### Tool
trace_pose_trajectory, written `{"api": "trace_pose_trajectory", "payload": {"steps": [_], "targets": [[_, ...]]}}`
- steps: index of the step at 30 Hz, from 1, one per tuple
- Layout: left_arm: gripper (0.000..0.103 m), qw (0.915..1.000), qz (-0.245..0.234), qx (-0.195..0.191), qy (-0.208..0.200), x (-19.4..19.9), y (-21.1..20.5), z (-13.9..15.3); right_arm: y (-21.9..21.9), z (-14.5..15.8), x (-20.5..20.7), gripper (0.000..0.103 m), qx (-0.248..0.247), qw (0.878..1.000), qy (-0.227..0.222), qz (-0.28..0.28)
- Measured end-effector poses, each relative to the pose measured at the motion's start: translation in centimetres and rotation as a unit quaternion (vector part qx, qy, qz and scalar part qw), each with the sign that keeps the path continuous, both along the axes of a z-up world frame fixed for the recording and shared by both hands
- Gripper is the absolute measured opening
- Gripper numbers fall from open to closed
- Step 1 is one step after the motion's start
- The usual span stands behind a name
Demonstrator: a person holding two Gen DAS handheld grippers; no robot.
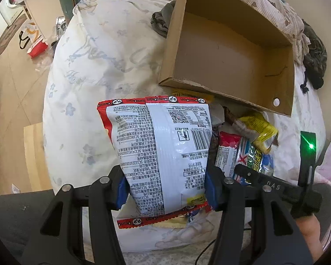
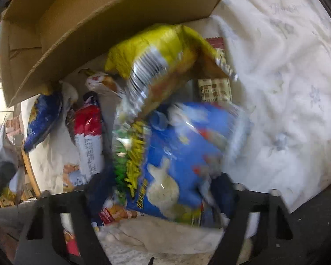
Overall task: Organize snacks
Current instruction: 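Grasp the blue cartoon snack bag with the right gripper, then carry both bags over the cardboard box and lower them inside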
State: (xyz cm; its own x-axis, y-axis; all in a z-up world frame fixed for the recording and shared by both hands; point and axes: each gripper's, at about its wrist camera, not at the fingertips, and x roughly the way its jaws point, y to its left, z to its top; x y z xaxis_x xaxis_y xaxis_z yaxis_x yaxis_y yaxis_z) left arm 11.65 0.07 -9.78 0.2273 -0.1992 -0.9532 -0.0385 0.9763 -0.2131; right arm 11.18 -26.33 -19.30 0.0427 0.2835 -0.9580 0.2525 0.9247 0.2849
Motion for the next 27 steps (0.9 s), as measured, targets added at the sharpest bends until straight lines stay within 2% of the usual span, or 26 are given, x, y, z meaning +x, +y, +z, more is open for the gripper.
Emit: {"api": "trace_pose_trajectory", "payload": {"steps": [1,4,7,15,17,21,27], "targets": [[0.051,1.0000,-0.001,0.000,-0.002,0.0,-0.1,0.1,0.4,0.1,-0.4,0.062,0.001,1.000,-0.002,-0.002],[0.051,1.0000,-0.003,0.003,-0.008,-0.2,-0.2,0.3,-0.6,1.0,-1.4,0.055,0.029,0.999,-0.006,-0.023],[0.051,0.9999,-0.001,0.003,-0.010,-0.3,-0.1,0.4,-0.9,2.3,-2.4,0.052,0.064,0.997,-0.017,-0.029],[0.051,0.9991,-0.003,0.014,-0.041,-1.2,0.1,2.0,-0.2,6.6,-5.3,0.052,0.128,0.991,-0.046,0.005],[0.051,0.9989,-0.001,0.008,-0.047,-1.3,0.2,2.6,-0.1,8.5,-5.6,0.052,0.148,0.985,-0.081,0.017],[0.051,0.9978,0.005,0.000,-0.067,-0.8,0.2,4.4,0.1,11.8,-4.8,0.052,0.153,0.977,-0.149,0.027],[0.051,0.9945,-0.017,0.021,-0.101,1.4,-1.2,6.9,-1.2,14.2,-1.4,0.052,0.141,0.971,-0.194,0.015]]}}
